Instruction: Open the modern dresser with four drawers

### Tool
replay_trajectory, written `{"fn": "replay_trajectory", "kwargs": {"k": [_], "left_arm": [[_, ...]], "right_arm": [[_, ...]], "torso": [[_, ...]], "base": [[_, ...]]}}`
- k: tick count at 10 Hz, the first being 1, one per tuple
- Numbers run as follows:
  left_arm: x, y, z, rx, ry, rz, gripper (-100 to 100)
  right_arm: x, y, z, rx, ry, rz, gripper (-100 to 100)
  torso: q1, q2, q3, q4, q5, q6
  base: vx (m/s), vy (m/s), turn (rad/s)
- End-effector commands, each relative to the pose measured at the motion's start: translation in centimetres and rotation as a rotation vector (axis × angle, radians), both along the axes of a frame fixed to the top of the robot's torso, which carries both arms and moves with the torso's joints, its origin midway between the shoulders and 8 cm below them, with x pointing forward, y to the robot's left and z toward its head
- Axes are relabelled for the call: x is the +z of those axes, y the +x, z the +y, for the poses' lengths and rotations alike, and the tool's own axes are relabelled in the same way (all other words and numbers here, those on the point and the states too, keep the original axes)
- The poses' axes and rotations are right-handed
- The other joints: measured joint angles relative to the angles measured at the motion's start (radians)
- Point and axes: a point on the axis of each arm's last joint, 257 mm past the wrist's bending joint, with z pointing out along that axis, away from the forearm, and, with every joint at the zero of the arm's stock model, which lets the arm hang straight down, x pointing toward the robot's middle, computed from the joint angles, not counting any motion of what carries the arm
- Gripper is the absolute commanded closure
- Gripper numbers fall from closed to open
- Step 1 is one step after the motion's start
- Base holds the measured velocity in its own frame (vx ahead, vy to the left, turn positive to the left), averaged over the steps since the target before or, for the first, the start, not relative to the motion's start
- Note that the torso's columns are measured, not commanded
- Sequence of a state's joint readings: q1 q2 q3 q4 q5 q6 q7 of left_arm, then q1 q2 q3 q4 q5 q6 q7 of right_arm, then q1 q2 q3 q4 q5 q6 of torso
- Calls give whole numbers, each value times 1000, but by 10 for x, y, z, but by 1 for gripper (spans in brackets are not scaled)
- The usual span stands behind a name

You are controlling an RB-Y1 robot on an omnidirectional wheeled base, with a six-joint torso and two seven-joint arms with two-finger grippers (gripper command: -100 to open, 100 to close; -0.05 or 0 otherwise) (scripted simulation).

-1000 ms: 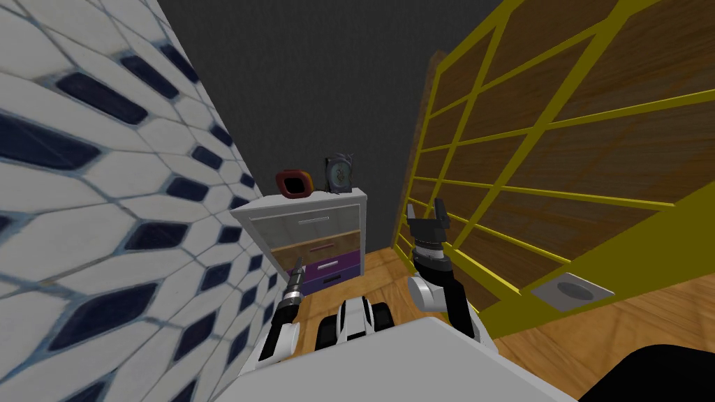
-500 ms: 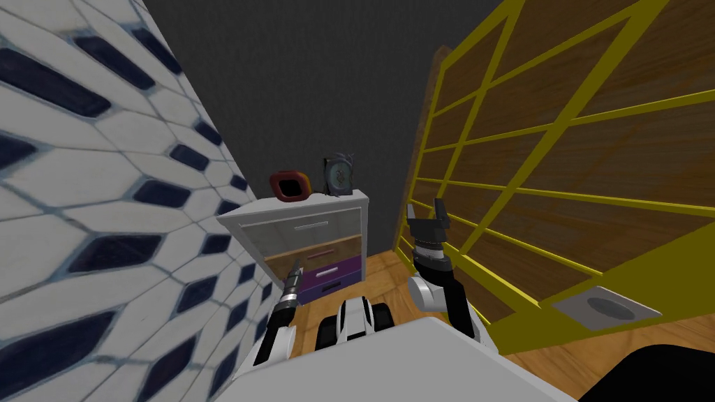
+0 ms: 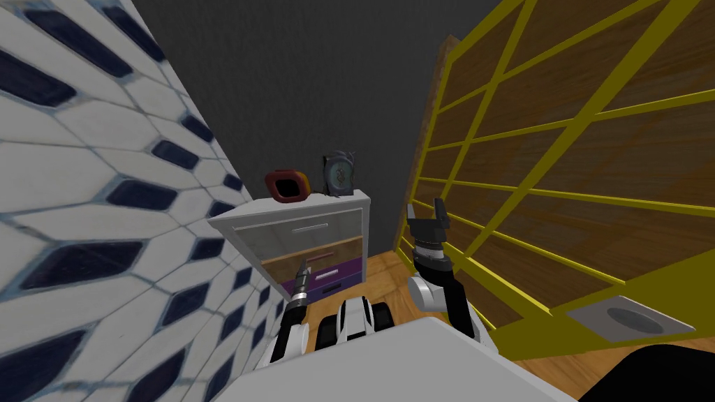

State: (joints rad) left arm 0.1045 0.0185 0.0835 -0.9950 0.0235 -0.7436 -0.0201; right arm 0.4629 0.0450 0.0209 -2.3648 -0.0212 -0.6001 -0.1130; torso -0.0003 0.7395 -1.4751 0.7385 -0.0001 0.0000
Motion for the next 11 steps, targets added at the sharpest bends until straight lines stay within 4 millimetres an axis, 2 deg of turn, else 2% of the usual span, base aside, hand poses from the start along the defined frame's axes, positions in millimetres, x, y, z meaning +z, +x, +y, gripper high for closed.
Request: {"fn": "replay_trajectory", "kwargs": {"k": [1, 2, 3, 9, 10, 11], "left_arm": [[6, 11, 0, -1, -2, 0, -100], [4, 6, 0, -1, -2, -3, -100], [4, 7, 0, -1, -2, -1, 100], [11, -6, -43, -153, -1, -6, 100], [11, -7, -48, -171, -2, -6, 100], [12, -6, -44, -157, 0, -6, 100]], "right_arm": [[0, 0, 0, 0, 0, 0, 0], [0, 0, 0, 0, 0, 0, 0], [0, 0, 0, 0, 0, 0, 0], [0, 0, 0, 0, 0, 0, 0], [0, 0, 0, 0, 0, 0, 0], [0, 0, 0, 0, 0, 0, 0]], "torso": [[0, -2, -1, -1, 0, 0], [1, -5, -3, -1, 0, 0], [0, -3, -2, -1, 0, 0], [1, 2, 1, 2, -1, -1], [1, -1, -1, 0, 0, 0], [0, -2, -2, -1, 0, 0]], "base": [[44, 0, 11], [29, 0, 1], [0, 0, 0], [-56, -41, 243], [-71, -45, 222], [-33, -25, 34]]}}
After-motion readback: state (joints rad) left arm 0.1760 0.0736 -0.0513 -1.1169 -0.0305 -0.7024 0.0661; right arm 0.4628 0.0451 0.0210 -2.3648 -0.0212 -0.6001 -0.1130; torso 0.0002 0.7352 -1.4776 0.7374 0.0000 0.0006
